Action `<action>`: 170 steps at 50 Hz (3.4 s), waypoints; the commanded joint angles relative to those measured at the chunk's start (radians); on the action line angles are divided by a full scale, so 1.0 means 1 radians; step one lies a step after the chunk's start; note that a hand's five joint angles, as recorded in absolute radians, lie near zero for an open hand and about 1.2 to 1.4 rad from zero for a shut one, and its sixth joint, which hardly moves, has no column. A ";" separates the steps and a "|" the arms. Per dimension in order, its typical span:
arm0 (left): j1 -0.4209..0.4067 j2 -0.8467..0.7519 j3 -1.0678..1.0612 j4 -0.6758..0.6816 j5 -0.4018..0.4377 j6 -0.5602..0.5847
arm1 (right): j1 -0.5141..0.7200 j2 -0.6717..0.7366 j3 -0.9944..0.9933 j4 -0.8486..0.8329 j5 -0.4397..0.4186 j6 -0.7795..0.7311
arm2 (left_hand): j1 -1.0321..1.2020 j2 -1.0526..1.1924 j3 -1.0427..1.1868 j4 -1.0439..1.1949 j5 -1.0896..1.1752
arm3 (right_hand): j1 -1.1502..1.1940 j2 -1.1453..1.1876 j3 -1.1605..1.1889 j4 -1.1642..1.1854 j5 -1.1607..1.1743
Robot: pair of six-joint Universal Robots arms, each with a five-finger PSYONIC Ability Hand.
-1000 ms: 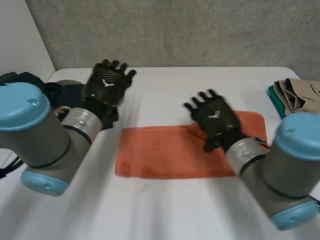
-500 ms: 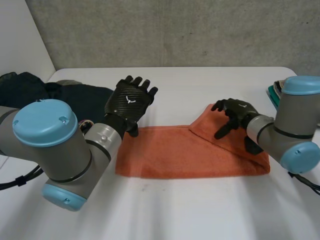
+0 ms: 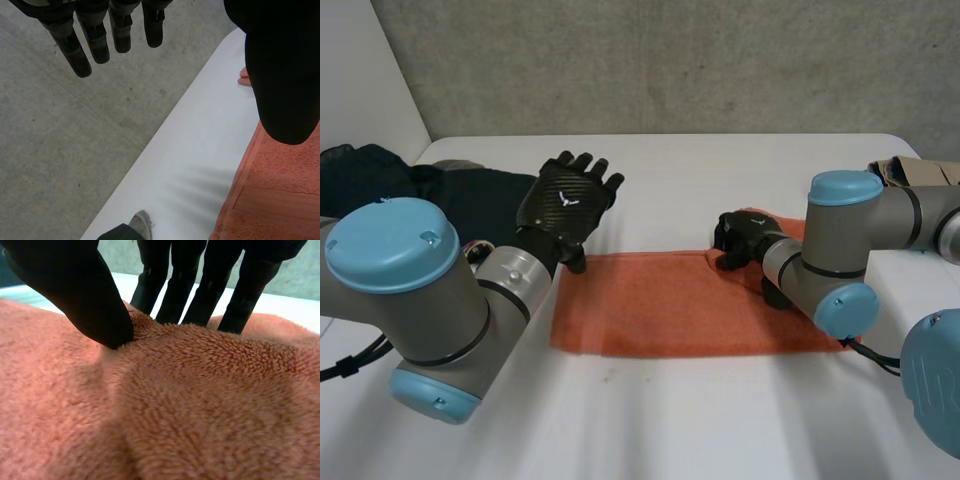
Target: Fold the laundry.
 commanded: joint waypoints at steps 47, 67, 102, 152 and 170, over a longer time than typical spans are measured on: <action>-0.026 -0.201 0.113 0.011 0.000 -0.116 | 0.062 -0.549 0.875 -0.318 0.144 -0.415 | -0.006 -0.018 -0.019 -0.013 -0.040 | -0.918 -0.971 -0.981 -0.980 -0.962; -0.052 -0.059 -0.006 -0.074 -0.208 -0.052 | 0.017 -0.612 0.877 -0.481 0.168 -0.781 | 0.038 0.026 0.025 0.031 0.004 | 0.290 0.238 0.227 0.229 0.247; -0.016 0.093 0.036 -0.006 -0.113 -0.260 | 0.199 -0.612 0.529 -0.196 0.049 -0.180 | -0.009 -0.021 -0.022 -0.016 -0.043 | -0.931 -0.984 -0.994 -0.993 -0.975; 0.027 0.073 0.312 -0.333 0.239 -0.269 | 0.398 -0.483 0.777 -0.411 0.213 -0.481 | -0.016 -0.027 -0.029 -0.023 -0.050 | -0.931 -0.984 -0.994 -0.993 -0.975; 0.037 0.005 0.422 -0.479 0.468 -0.282 | 0.407 -0.281 0.742 -0.704 0.245 -0.517 | -0.012 -0.024 -0.025 -0.019 -0.046 | -0.931 -0.984 -0.994 -0.993 -0.975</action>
